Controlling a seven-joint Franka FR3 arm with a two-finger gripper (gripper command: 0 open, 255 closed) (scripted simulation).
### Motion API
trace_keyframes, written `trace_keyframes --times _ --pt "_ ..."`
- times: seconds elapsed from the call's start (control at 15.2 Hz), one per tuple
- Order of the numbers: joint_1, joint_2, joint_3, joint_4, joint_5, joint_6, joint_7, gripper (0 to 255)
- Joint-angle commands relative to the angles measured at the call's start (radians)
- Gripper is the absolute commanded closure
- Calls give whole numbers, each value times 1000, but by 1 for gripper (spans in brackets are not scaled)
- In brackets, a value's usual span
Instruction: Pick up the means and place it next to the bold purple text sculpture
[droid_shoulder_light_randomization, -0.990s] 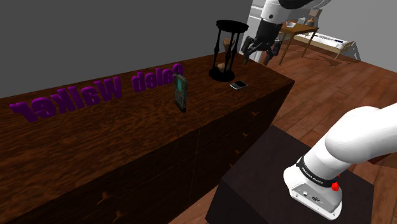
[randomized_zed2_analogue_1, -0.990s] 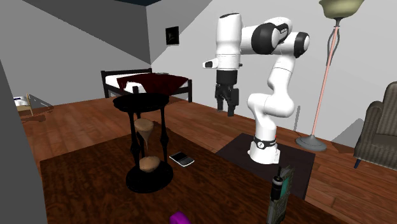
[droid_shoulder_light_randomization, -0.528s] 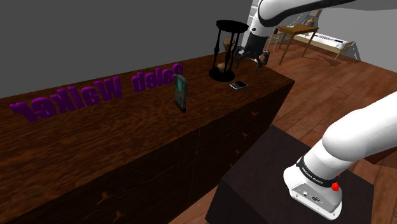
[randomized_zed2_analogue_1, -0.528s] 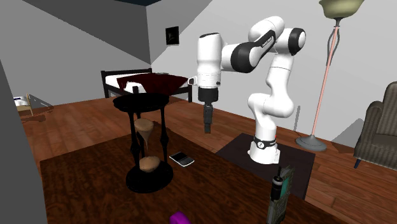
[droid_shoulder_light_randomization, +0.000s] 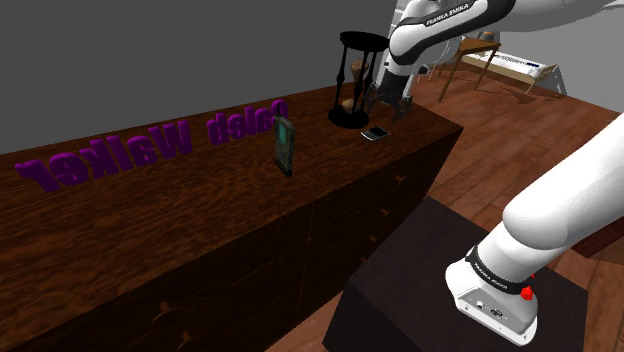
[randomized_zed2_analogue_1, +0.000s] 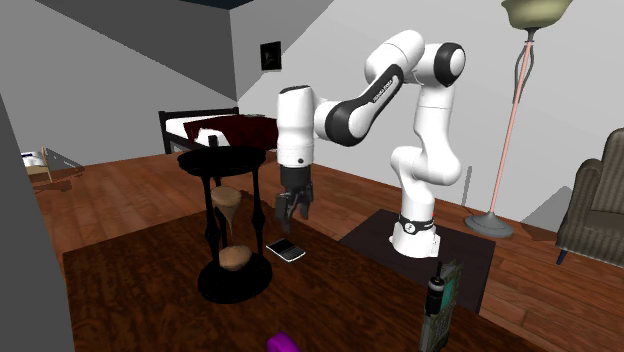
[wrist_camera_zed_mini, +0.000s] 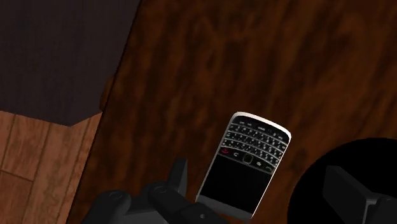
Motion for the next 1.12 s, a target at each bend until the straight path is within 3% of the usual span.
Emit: trace_keyframes --times 0.0,0.13,0.66,1.06 --pt "-16 58 -10 12 3 47 75 0" --pt "-32 109 -25 24 8 87 140 0" --pt "-29 176 -24 -8 16 185 137 0" --pt "-29 176 -24 -8 16 185 137 0"
